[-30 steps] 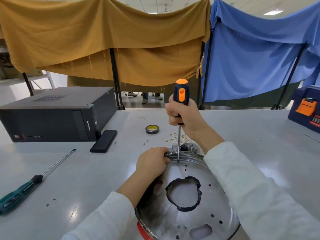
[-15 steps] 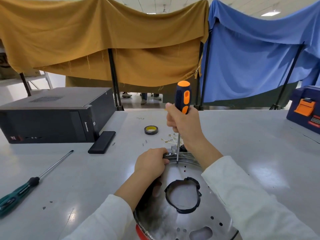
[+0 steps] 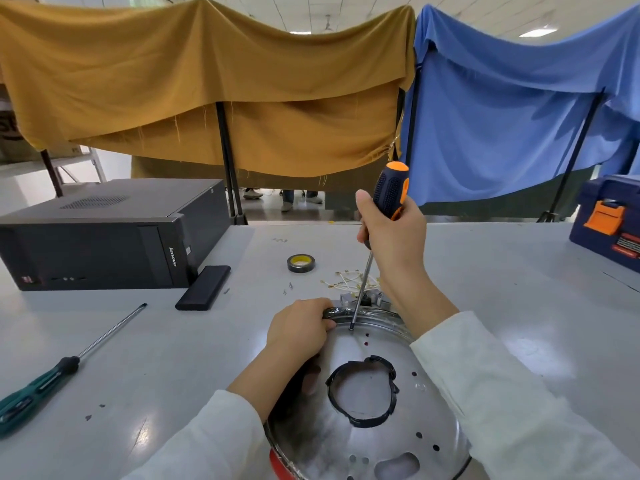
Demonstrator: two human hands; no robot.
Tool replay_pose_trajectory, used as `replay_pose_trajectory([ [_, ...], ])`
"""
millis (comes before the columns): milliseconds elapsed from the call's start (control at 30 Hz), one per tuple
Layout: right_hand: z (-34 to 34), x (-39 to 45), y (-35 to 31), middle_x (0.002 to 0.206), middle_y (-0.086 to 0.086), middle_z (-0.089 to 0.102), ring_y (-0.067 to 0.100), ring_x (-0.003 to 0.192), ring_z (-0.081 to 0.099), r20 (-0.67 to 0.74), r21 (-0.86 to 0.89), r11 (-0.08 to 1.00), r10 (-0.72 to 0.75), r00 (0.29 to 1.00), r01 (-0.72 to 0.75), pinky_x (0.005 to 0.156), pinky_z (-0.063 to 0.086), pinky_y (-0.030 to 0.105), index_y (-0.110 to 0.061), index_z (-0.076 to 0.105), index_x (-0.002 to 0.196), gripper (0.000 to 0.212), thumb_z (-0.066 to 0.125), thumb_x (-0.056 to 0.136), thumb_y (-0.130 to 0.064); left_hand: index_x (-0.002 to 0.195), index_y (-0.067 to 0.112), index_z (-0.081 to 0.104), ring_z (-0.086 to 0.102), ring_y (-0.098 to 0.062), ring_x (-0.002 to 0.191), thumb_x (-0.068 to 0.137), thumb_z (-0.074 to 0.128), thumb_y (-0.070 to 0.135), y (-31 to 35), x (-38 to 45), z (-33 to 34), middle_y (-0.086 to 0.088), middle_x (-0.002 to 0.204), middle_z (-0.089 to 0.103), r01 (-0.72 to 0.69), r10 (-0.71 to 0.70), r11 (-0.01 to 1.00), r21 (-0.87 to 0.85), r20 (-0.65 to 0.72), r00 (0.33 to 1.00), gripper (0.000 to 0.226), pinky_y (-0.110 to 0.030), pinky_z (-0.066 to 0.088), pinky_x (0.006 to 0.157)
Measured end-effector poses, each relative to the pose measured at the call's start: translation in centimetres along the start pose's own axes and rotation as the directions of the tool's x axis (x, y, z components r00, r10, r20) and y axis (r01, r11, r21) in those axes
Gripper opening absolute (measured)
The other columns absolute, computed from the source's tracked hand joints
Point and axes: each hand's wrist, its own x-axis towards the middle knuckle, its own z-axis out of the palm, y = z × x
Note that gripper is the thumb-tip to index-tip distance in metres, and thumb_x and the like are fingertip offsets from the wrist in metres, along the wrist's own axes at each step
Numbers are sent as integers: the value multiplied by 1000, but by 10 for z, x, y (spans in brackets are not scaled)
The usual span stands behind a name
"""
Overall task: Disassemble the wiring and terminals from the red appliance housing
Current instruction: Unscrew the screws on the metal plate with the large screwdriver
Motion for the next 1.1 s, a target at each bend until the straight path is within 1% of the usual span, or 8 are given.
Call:
replay_pose_trajectory([
  [133, 6, -3, 0, 49, -8, 41, 8, 44, 36, 137, 78, 996, 36, 990, -47, 44, 34, 23, -17, 46, 67, 26, 61, 86, -11, 104, 32, 58, 57, -25, 98, 93, 52, 29, 0, 0, 0, 1, 107, 65, 7, -7, 1000, 0, 9, 1000, 13, -28, 35, 69],
  [233, 1, 1, -3, 46, -10, 35, 6, 40, 29, 457, 169, 977, 41, 889, -131, 40, 28, 18, -16, 39, 64, 33, 53, 88, 2, 103, 32, 58, 57, -25, 98, 92, 53, 30, 0, 1, 0, 1, 106, 65, 11, -11, 1000, 5, 10, 1000, 12, -28, 34, 68],
  [300, 2, 0, -3, 47, -10, 36, 7, 40, 30, 537, 152, 980, 26, 843, -127, 41, 30, 18, -16, 39, 66, 33, 53, 90, 1, 102, 32, 58, 57, -24, 98, 92, 53, 30, 0, 0, 0, 1, 106, 65, 12, -12, 1000, 4, 6, 1000, 12, -29, 34, 68],
  [567, 6, -16, 0, 69, 1, 50, 25, 60, 54, 202, -86, 982, -147, 968, 167, 57, 47, 29, -19, 45, 82, 27, 69, 85, -31, 102, 31, 58, 57, -23, 97, 92, 52, 29, 0, 0, -1, 2, 105, 65, 6, -6, 1000, -12, 10, 1000, 11, -28, 35, 69],
  [700, 5, -18, 0, 64, -2, 49, 23, 58, 49, 78, -71, 988, -130, 988, 136, 57, 45, 35, -26, 47, 77, 25, 67, 87, -38, 103, 31, 58, 57, -24, 97, 92, 52, 29, -1, 0, 0, 2, 105, 65, 7, -7, 1000, -13, 6, 1000, 12, -29, 36, 69],
  [800, 2, -10, 1, 52, -9, 40, 10, 47, 38, 149, 61, 998, -14, 989, 5, 45, 34, 23, -24, 43, 67, 31, 65, 89, -27, 105, 32, 58, 57, -24, 98, 92, 53, 29, -1, 0, 1, 2, 106, 65, 12, -12, 1000, -9, 7, 1000, 14, -28, 36, 69],
  [933, -7, 3, 1, 44, -7, 31, 9, 36, 24, 470, 166, 977, 43, 882, -136, 37, 24, 16, -24, 40, 54, 40, 59, 88, -13, 105, 32, 58, 57, -25, 99, 92, 54, 30, 0, 2, 2, 1, 107, 65, 15, -15, 1000, 0, 7, 1000, 14, -29, 35, 69],
  [1100, -15, 7, 6, 59, -3, 41, 12, 45, 38, 474, 200, 978, -42, 879, -61, 46, 39, 25, -16, 42, 80, 22, 63, 86, -13, 106, 31, 58, 57, -25, 99, 92, 53, 31, -1, 2, 2, 1, 108, 65, 9, -9, 1000, 7, 0, 1000, 15, -29, 35, 69],
])
